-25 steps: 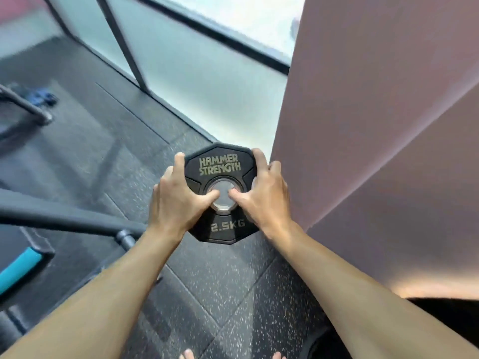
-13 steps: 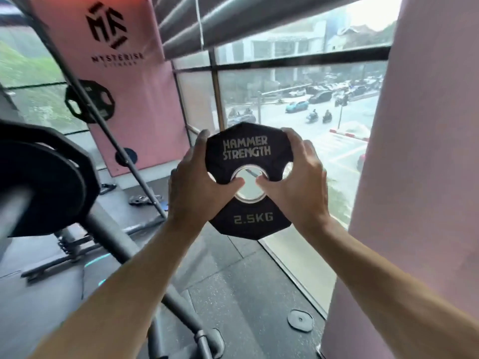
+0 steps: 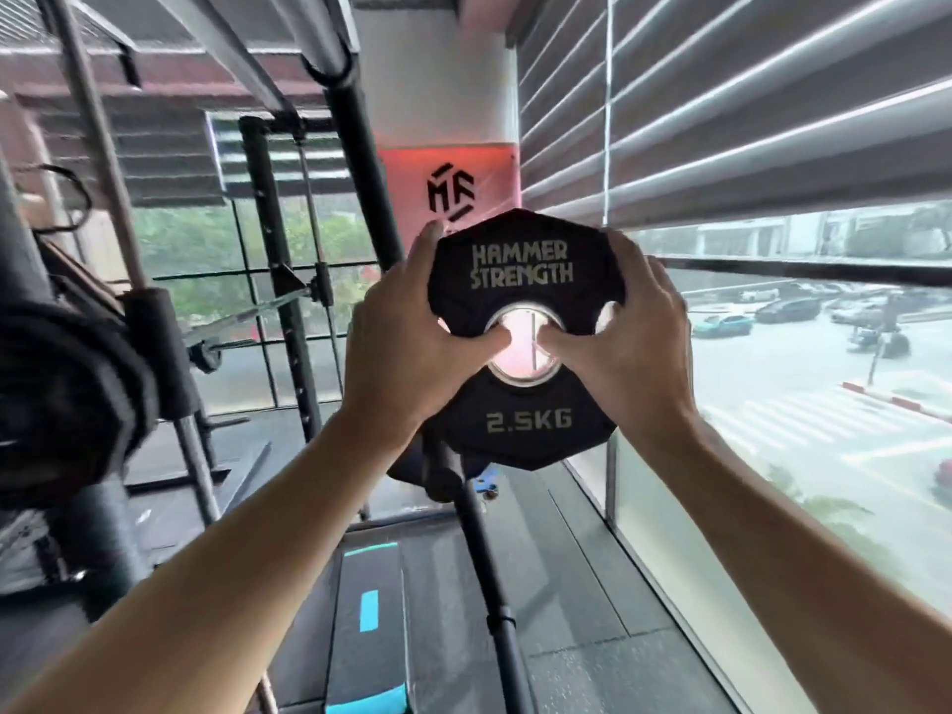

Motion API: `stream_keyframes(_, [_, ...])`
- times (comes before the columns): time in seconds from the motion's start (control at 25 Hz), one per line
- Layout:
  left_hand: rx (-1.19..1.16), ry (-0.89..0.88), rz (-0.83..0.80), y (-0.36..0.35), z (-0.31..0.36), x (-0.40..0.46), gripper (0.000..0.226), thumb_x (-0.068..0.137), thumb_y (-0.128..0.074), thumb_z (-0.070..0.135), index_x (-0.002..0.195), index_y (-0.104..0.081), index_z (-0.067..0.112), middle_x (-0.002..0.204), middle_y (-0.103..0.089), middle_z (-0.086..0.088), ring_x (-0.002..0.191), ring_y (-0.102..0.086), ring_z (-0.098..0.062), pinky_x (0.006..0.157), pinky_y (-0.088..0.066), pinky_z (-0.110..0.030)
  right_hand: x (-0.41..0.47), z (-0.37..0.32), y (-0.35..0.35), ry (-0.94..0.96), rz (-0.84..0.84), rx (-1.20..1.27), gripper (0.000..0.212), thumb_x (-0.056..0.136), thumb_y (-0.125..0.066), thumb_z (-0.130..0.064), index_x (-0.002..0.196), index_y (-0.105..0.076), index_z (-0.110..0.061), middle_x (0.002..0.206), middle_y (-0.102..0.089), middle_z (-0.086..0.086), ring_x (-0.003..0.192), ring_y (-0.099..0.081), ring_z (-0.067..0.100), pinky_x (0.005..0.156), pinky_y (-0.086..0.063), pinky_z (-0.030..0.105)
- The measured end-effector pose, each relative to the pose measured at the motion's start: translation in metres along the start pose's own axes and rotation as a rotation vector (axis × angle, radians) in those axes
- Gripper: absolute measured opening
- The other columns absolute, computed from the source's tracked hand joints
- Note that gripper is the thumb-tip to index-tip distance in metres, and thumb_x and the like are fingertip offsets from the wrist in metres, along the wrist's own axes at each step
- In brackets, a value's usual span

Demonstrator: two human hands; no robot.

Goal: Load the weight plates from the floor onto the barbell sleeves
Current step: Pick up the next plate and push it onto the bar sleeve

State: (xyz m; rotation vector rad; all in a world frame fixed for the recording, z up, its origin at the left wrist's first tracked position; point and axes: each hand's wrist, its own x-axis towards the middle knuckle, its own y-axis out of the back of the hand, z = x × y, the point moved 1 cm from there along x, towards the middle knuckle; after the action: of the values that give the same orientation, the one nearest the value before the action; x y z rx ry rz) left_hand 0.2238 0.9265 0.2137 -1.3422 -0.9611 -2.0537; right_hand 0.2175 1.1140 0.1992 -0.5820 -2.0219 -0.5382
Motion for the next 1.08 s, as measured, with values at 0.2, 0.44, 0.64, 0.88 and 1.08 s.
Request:
stream_keyframes(0.2, [0.084,-0.033,0.121,0.112,-0.054,0.006,0.093,0.067,-0.078,0.058,0.146,-0.046,0.021,0.115,-0.071,0.009,0.103,-0.066,-0.008,0.095,-0.052,-0.027,-0.008,-0.095,-0.071,0.087,-0.040,0.069,0.081,0.058,-0.076,-0.037,0.136,-0.054,-0.028,0.113,-0.063,-0.006,0.097,-0.057,0.005,0.077,-0.036,0.002])
stream_keyframes(0.44, [0.136,0.056,0.163,0.210,-0.111,-0.007,0.089,0.068,-0.076,0.072,0.137,-0.052,0.022,0.107,-0.072,0.012,0.097,-0.069,-0.007,0.086,-0.057,-0.036,-0.032,-0.176,-0.142,0.120,-0.154,0.178,0.081,0.061,-0.084,-0.024,0.136,-0.054,-0.025,0.114,-0.062,-0.007,0.087,-0.054,-0.003,0.073,-0.036,-0.003])
stream_keyframes(0.64, [0.242,0.092,0.213,0.270,-0.130,-0.028,0.089,0.069,-0.074,0.074,0.136,-0.054,0.018,0.107,-0.071,0.012,0.095,-0.069,-0.003,0.086,-0.058,-0.031,-0.049,-0.218,-0.185,0.136,-0.286,0.323,0.074,0.061,-0.080,-0.029,0.131,-0.055,-0.031,0.109,-0.063,-0.007,0.094,-0.059,0.005,0.080,-0.047,0.012])
stream_keyframes(0.88, [0.445,0.118,0.202,0.338,-0.144,-0.058,0.091,0.070,-0.072,0.074,0.140,-0.052,0.019,0.115,-0.071,0.009,0.100,-0.067,-0.004,0.093,-0.056,-0.026,-0.088,-0.264,-0.229,0.121,-0.398,0.447,0.077,0.063,-0.084,-0.028,0.133,-0.052,-0.031,0.114,-0.062,-0.008,0.097,-0.058,0.006,0.076,-0.043,0.012])
stream_keyframes(1.08, [0.493,0.151,0.155,0.392,-0.194,-0.087,0.092,0.072,-0.068,0.077,0.142,-0.049,0.019,0.111,-0.072,0.007,0.097,-0.069,-0.006,0.089,-0.058,-0.032,-0.129,-0.307,-0.278,0.123,-0.532,0.473,0.085,0.065,-0.085,-0.031,0.140,-0.045,-0.034,0.120,-0.058,-0.006,0.100,-0.059,0.008,0.079,-0.048,0.018])
